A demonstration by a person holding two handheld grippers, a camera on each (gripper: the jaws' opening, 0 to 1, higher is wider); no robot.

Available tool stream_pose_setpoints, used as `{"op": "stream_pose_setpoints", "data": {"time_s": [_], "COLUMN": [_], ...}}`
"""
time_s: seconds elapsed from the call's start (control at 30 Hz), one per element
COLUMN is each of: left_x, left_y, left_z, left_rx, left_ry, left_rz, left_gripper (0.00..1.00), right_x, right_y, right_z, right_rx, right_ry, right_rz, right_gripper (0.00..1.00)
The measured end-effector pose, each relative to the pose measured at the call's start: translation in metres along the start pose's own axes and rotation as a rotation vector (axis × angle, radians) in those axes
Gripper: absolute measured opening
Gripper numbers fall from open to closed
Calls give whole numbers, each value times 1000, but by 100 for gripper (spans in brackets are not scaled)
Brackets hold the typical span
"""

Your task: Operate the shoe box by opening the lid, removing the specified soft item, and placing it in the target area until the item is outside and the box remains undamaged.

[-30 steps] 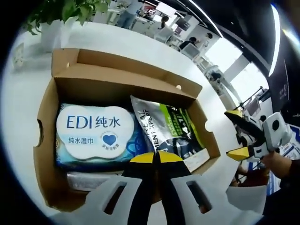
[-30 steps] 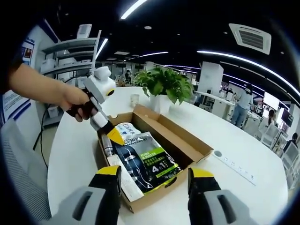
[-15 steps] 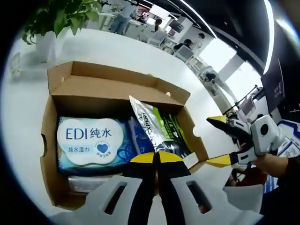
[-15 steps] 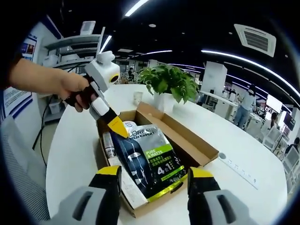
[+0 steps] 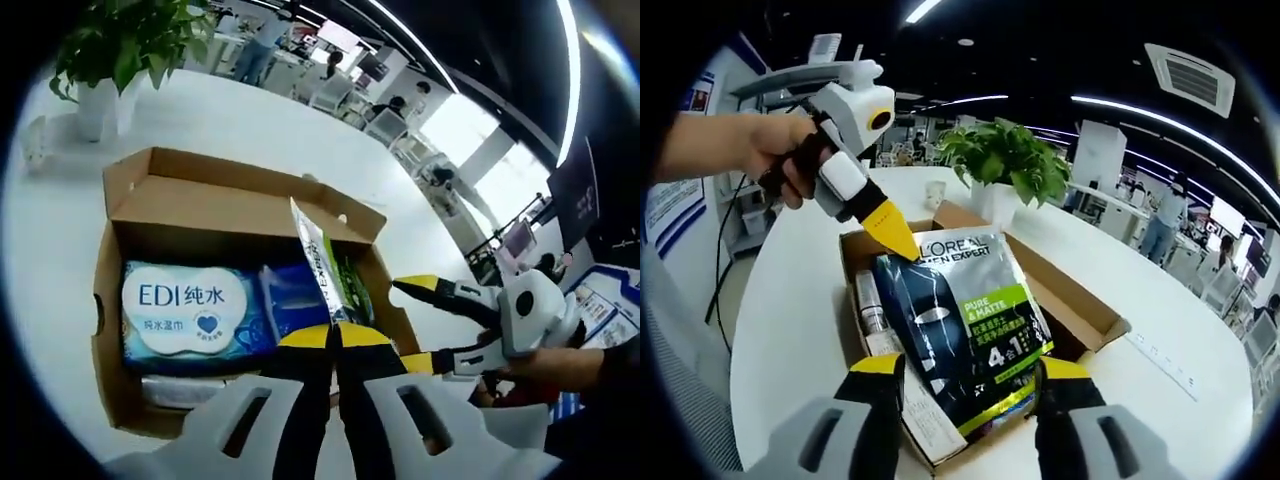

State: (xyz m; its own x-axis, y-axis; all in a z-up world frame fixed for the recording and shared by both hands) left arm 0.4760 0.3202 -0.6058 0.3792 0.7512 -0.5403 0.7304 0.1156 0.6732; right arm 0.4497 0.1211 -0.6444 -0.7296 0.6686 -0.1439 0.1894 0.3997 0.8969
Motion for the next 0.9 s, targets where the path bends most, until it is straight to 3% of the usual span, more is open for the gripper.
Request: {"op": "stream_pose_setpoints", "data": {"time_s": [0.4, 0.57, 0.67, 0.9], "left_x": [-14, -17, -17, -16], "left_y": [4, 5, 7, 7], "left_z": [-4, -4, -5, -4], "left_rx": [-23, -26, -15, -16], "left_ry": [8, 17, 40, 48], "left_rz": [-10, 18, 64, 86], "left_gripper": [0, 0, 0, 0], "right_x": [10, 11, 16, 18], "right_y": [0, 1, 2, 6], "right_z": [25, 25, 24, 20], "right_rx": [30, 36, 31, 23], "right_ry": [-11, -19, -8, -1], "right_rz": [7, 21, -14, -48], "right_gripper": [46, 28, 20, 8]}}
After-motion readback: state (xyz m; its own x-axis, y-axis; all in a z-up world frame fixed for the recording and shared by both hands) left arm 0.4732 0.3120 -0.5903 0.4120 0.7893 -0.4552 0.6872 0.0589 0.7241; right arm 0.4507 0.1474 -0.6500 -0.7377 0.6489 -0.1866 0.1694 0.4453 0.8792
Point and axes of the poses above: the point that each gripper's makers call its tool centre point, and the gripper's own axes: z roughly forward along the fingers, x roughly to its left, y roughly out of its top, the point moved 10 cm from there along -z, roughly backward along the fingers, and after that the axes turned 7 degrees about -x, right-handed, at the moved point
